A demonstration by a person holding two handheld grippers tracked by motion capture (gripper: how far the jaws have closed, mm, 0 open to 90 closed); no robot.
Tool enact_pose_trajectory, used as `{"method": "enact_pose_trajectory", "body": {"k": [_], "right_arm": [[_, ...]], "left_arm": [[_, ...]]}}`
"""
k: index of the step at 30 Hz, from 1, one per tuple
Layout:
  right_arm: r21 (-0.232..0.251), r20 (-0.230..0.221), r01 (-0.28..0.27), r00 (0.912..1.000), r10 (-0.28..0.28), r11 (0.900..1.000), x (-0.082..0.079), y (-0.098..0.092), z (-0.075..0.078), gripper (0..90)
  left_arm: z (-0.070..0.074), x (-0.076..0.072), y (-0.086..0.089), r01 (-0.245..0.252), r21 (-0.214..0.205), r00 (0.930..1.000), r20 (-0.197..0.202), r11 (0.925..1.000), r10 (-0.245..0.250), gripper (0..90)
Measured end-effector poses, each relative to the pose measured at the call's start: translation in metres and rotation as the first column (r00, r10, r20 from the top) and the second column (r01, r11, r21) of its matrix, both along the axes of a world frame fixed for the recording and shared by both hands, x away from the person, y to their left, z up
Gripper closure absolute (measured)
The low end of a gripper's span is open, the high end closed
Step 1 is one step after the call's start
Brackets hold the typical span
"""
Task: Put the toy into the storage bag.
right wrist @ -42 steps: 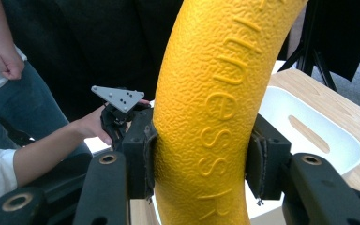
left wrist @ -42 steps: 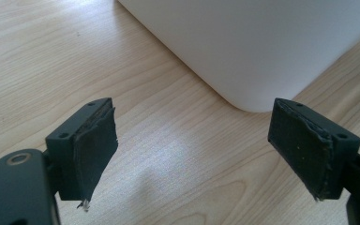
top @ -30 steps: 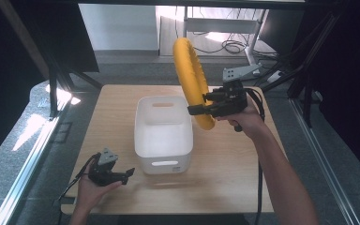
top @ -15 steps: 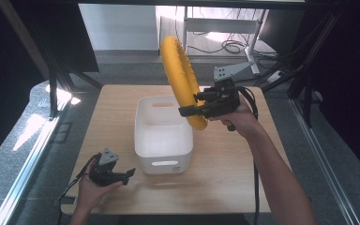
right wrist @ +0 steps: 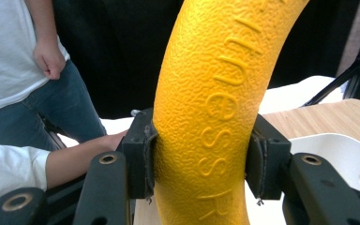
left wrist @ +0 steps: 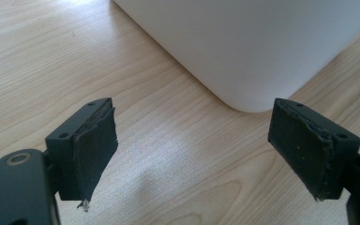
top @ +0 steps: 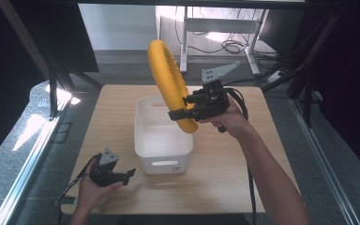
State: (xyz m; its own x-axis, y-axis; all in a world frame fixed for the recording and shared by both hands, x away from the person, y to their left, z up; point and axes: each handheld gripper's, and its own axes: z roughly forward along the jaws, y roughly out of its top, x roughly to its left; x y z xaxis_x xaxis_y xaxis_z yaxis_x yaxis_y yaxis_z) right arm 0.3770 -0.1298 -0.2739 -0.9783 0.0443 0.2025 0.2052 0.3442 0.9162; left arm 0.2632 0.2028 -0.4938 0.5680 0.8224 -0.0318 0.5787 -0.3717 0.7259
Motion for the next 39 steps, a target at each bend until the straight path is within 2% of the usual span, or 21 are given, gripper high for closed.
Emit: {"method": "enact_pose_trajectory", "body": {"k": [5, 16, 39], "right_arm": [[-0.007, -0.005, -0.019, 0.9998, 0.019, 0.9998, -0.001, 0.007, -0.003, 51.4], [-0.027, -0.035, -0.066, 0.9973, 0.065, 0.9975, 0.001, 0.027, -0.019, 51.4], [-0.072, -0.068, -0.109, 0.9922, 0.105, 0.9914, 0.005, 0.038, -0.044, 51.3]], "left_arm": [[0.0, 0.0, 0.0, 0.001, 0.001, 1.0, -0.001, 1.0, -0.001, 15.8], [0.0, 0.0, 0.001, -0.001, 0.006, 1.0, 0.001, 1.0, 0.001, 15.8], [-0.001, 0.0, 0.0, 0.001, 0.009, 1.0, -0.001, 1.0, -0.001, 15.8]]}}
